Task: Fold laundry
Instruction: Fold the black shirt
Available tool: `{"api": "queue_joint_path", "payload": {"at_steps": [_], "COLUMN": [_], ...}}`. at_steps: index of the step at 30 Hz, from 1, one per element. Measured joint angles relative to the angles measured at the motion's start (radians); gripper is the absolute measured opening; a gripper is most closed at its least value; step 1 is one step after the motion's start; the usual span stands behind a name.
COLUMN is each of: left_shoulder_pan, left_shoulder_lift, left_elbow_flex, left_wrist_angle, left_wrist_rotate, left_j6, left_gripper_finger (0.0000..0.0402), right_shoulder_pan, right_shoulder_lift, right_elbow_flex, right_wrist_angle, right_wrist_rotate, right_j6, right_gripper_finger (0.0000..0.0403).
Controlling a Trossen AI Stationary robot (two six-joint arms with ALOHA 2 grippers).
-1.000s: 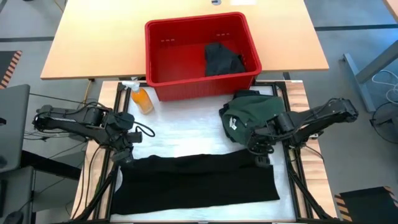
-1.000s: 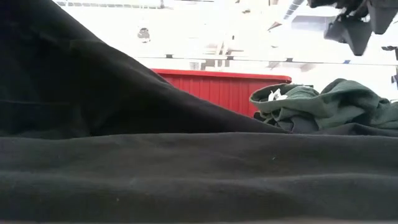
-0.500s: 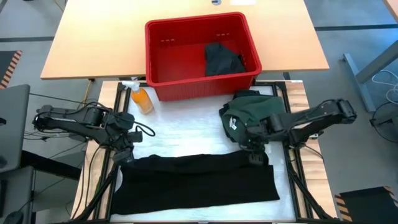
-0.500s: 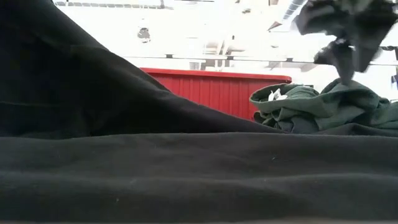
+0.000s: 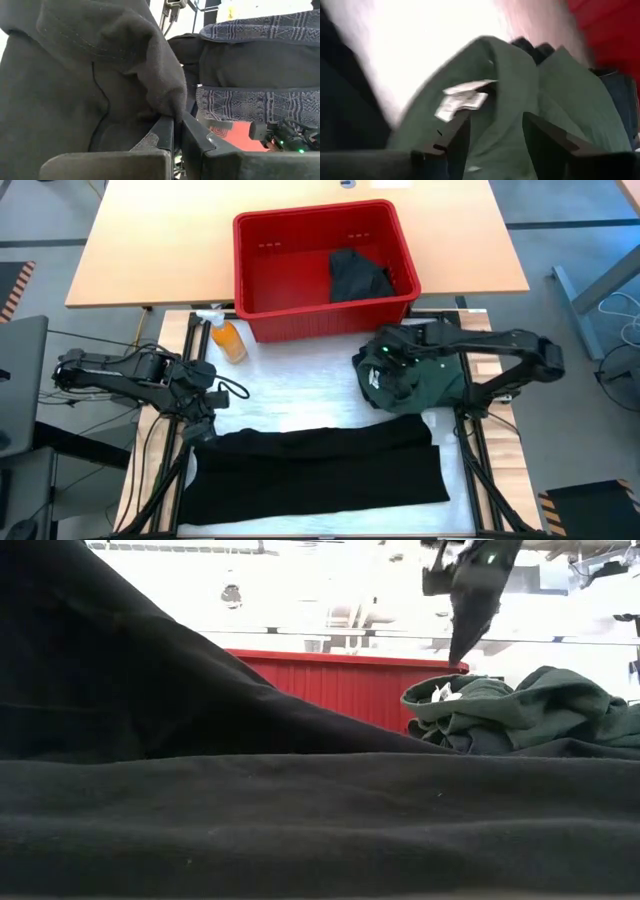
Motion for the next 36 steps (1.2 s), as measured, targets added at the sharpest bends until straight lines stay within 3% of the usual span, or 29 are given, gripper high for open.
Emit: {"api": "queue_joint_path", "payload": {"at_steps": [5, 9, 12, 16, 21, 23, 26, 28, 36], "left_shoulder_pan": [0.000, 0.000, 0.000, 0.000, 0.000, 0.000, 0.000, 0.000, 0.000], "left_shoulder_lift": [0.000, 0.000, 0.000, 0.000, 0.000, 0.000, 0.000, 0.000, 0.000], "left_elbow_flex": [0.000, 0.000, 0.000, 0.000, 0.000, 0.000, 0.000, 0.000, 0.000], "left_wrist_angle": [0.000, 0.000, 0.000, 0.000, 0.000, 0.000, 0.001, 0.001, 0.009], "left_wrist_rotate": [-0.013, -0.017, -0.019, -0.022, -0.024, -0.024, -0.024, -0.024, -0.024], "left_j6": [0.001, 0.003, 0.004, 0.004, 0.004, 0.004, 0.002, 0.000, -0.006], "left_gripper_finger": [0.0000, 0.0000, 0.0000, 0.0000, 0.0000, 0.0000, 0.0000, 0.0000, 0.0000], "right_shoulder_pan": [-0.041, -0.046, -0.047, -0.046, -0.060, -0.076, -0.110, -0.126, -0.155], "right_shoulder_lift": [0.091, 0.163, 0.186, 0.192, 0.191, 0.190, 0.191, 0.199, 0.185], "right_elbow_flex": [-0.001, -0.001, -0.001, 0.020, 0.079, 0.083, 0.083, 0.083, 0.083], "right_wrist_angle": [0.008, 0.011, 0.054, 0.119, 0.160, 0.227, 0.259, 0.235, 0.086], "right_wrist_rotate": [0.024, 0.130, 0.187, 0.313, 0.519, 0.498, 0.286, 0.203, 0.193], "right_j6": [-0.089, -0.103, -0.113, -0.090, -0.026, -0.035, -0.037, -0.025, 0.023], "right_gripper_finger": [0.0219, 0.0210, 0.0153, 0.0030, 0.0039, 0.0044, 0.0047, 0.0055, 0.0136]}}
